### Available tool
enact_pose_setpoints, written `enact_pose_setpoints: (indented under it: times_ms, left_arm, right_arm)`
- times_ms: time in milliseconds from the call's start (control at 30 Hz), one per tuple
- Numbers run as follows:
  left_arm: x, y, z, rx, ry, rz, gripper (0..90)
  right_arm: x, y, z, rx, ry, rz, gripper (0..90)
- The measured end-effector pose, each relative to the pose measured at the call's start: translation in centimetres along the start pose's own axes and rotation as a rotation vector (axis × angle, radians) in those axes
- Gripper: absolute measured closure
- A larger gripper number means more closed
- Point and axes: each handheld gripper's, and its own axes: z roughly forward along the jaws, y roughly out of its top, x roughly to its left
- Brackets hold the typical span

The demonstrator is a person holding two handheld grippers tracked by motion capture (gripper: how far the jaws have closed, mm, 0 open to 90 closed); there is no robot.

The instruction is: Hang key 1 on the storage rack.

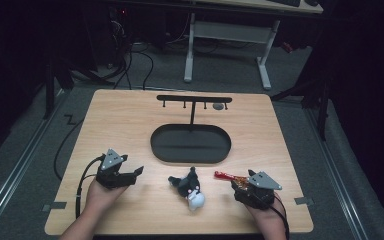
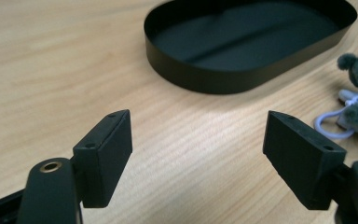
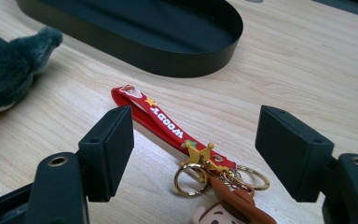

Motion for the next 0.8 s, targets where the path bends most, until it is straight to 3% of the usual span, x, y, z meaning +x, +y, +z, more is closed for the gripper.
enact_pose_setpoints:
  times_ms: [167,633,800]
  left_arm:
    - [-0.4,0.0,0.2,0.008,-0.024,0.009,25.3]
    - [-0.7,-0.1,0.8,0.040,-0.052,0.017,25.2]
    - [-0.8,-0.1,0.5,0.020,-0.052,0.018,25.2]
  right_arm:
    - [-0.6,-0.2,0.0,-0.003,-0.004,0.030,28.3]
    - [-1.4,-0.5,-0.2,-0.007,-0.006,0.055,28.9]
    - [-1.5,-0.5,-0.1,-0.005,-0.006,0.062,29.0]
